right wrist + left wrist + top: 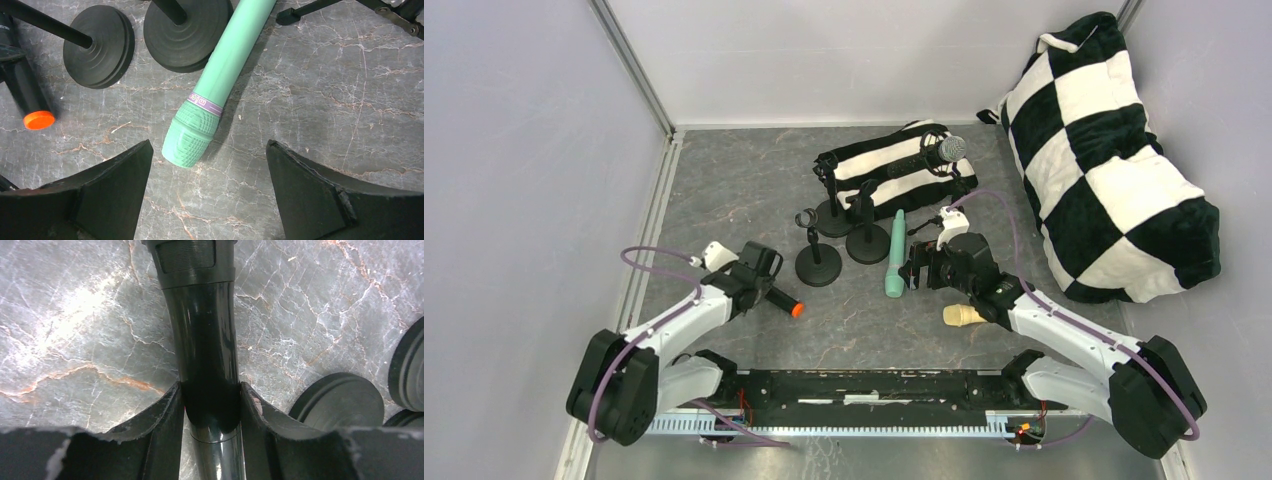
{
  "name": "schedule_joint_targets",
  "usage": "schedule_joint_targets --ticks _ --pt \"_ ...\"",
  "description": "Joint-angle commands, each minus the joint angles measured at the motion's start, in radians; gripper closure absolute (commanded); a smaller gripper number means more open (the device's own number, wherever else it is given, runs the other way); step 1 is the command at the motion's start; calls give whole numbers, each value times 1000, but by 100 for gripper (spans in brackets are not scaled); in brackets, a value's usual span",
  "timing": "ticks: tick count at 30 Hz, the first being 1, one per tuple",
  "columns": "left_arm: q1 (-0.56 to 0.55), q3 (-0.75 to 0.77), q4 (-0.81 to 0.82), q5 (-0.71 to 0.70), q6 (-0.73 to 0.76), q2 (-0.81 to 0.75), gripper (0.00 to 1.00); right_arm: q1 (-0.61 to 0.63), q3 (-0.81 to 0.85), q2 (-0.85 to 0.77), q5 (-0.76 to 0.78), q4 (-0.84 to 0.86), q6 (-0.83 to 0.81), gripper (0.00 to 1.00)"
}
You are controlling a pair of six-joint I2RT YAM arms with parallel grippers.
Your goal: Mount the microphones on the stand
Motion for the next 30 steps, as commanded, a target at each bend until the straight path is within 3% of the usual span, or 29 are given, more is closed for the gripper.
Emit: schedule_joint_targets --ticks 1,4,11,17,21,24,30 --pt "9 18 -39 -65 35 -88 88 5 8 -21 23 11 -19 9" --pt "10 68 -93 -102 91 -155 98 5 14 -23 28 7 -27 9" --pt "12 252 -210 -247 255 -338 98 5 39 -78 88 -3 -48 8" --pt "12 446 -146 -206 611 -429 98 5 56 -202 175 49 -73 8" --pt "12 524 -71 -81 787 -455 98 4 111 -244 158 73 -142 7" --pt "11 593 -26 80 891 -434 98 3 237 -220 32 3 -233 4" --pt "11 685 56 506 1038 -357 98 2 366 -207 -174 47 -200 4"
